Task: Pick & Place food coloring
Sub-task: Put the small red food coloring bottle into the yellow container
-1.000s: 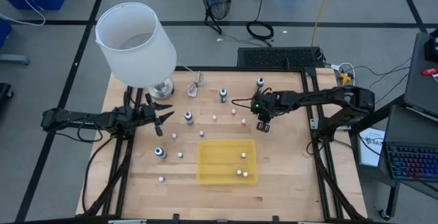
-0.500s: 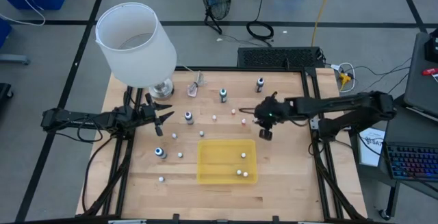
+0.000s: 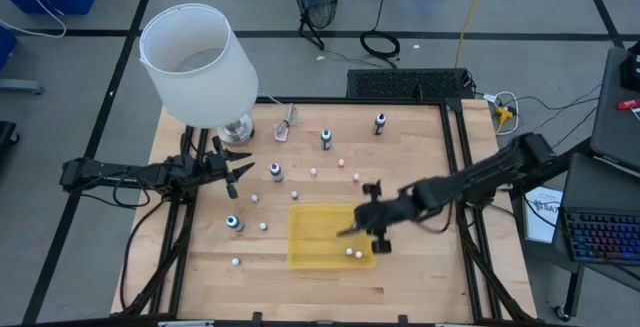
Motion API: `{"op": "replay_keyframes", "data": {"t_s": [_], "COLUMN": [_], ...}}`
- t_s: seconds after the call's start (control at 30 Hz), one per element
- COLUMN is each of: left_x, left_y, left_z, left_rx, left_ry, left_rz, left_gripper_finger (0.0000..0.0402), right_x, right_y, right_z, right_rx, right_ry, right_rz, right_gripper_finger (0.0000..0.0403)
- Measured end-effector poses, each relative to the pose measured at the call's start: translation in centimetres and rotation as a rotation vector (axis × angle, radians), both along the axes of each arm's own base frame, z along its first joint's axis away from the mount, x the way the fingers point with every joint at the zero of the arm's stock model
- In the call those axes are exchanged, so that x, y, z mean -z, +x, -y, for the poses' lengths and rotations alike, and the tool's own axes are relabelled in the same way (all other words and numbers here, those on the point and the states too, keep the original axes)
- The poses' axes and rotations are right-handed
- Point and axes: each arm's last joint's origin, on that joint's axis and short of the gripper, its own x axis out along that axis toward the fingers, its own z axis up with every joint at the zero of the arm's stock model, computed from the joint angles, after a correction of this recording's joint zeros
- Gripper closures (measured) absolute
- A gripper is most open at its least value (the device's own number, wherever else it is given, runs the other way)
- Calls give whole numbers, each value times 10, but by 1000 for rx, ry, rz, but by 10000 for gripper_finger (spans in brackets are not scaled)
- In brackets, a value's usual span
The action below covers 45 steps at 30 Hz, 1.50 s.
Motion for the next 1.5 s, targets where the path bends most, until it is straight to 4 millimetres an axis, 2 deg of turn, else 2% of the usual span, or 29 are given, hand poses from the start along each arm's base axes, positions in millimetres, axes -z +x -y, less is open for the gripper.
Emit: {"op": "replay_keyframes", "data": {"t_s": [0.1,0.27,0.4,0.57,1.13,1.5], "left_x": [0,0,0,0,0,0], "left_y": [0,0,0,0,0,0], "left_z": [0,0,0,0,0,0], "left_rx": [0,0,0,0,1,1], "left_ry": [0,0,0,0,0,0], "left_rz": [0,0,0,0,0,0], "left_gripper_finger": [270,270,270,270,270,270], "right_x": [11,36,52,64,75,75], "right_y": [9,15,17,19,26,26], "right_z": [-19,-36,-41,-41,-32,-31], "right_rx": [-47,-51,-49,-45,-20,-13], "right_ry": [-40,-72,-91,-109,-120,-114], "right_rz": [-93,-214,-268,-308,-345,-344], "right_gripper_finger": [351,351,351,351,350,299]}}
